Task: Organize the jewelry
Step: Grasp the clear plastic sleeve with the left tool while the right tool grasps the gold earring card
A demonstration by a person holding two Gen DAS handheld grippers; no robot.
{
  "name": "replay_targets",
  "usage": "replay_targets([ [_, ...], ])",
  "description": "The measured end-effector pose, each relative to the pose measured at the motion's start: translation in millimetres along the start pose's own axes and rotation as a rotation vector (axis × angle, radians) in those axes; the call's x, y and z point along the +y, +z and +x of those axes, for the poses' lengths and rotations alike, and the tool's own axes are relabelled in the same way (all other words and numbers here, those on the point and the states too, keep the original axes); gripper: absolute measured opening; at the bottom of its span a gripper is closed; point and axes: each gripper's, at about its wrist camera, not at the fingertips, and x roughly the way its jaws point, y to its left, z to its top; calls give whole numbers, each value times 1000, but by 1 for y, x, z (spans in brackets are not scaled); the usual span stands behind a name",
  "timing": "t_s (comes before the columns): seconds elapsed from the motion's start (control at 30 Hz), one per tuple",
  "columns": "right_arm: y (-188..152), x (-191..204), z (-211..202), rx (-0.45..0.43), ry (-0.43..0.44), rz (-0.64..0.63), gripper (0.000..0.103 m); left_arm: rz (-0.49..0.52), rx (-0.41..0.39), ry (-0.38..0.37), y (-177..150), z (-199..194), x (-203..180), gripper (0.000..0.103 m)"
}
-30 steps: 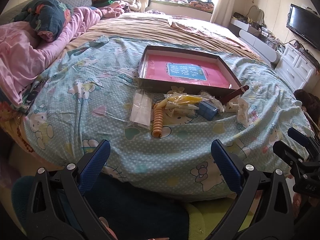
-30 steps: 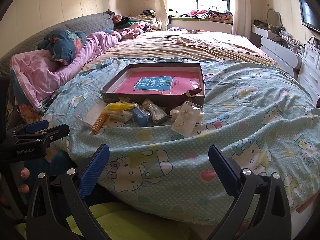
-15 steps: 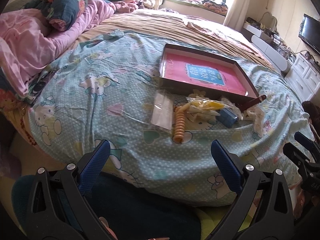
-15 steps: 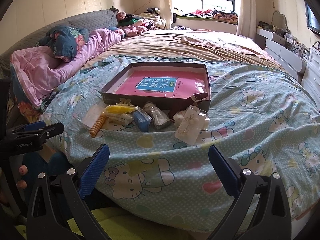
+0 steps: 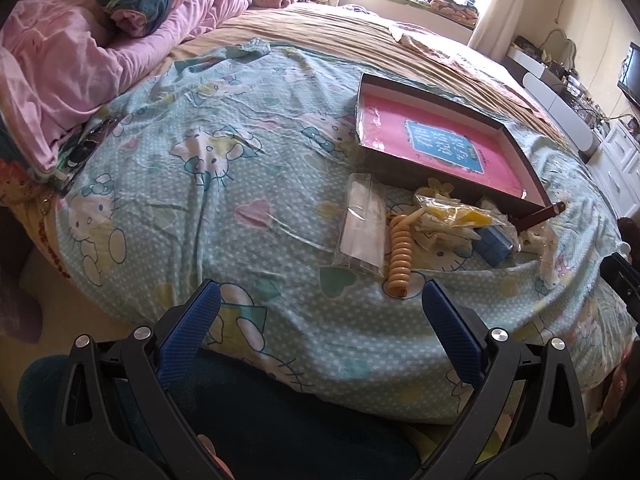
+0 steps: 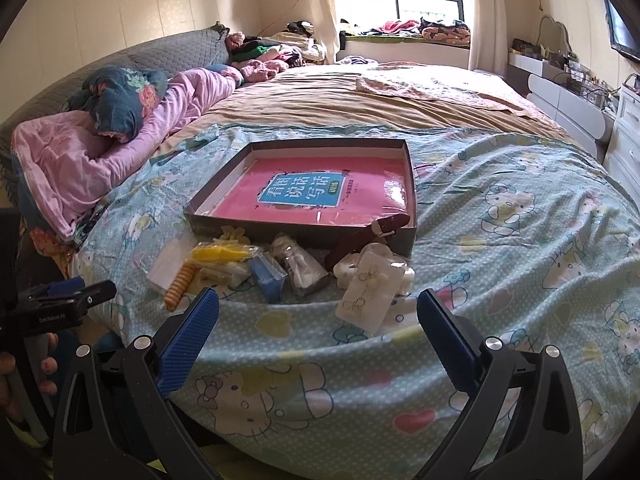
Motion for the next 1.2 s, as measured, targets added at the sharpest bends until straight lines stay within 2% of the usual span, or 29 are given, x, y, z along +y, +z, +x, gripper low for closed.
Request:
replay_targets([
  [0.13,4,-6,6,-2,-6,8,99,0,19,-13,7,16,4,94],
  [0.3,8,-12,15,2,-5,22,99,34,27,7,13,36,2,94],
  [0.47,6,-19,25,17,-15,37,99,47,65,-29,17,53,-1,94],
  [0.67,-2,-33,39,46,-41,69,99,101,77,-9,19,67,-11,93],
  [0.83,-7,-43,55,81,-65,113,99,142,77,-16,25,75,-20,84],
  [0.9,-8,-44,62,97,-67,121,98,154,71,-28,27,76,-23,74],
  [0.97,-9,-44,69,111,-52,129,93,166,73,-28,30,78,-26,66],
  [1.0,-9,-44,73,124,-45,135,85,177,79,-25,30,81,-28,59],
  [1.07,-11,-46,81,145,-35,154,79,189,95,-31,31,87,-32,50],
  [1.13,-12,-47,88,158,-19,178,71,212,86,-23,30,89,-36,49],
  [1.17,-12,-48,91,165,-22,185,67,217,84,-28,30,88,-37,45],
  [1.2,-13,-49,94,173,-16,193,58,218,83,-32,30,88,-37,41],
])
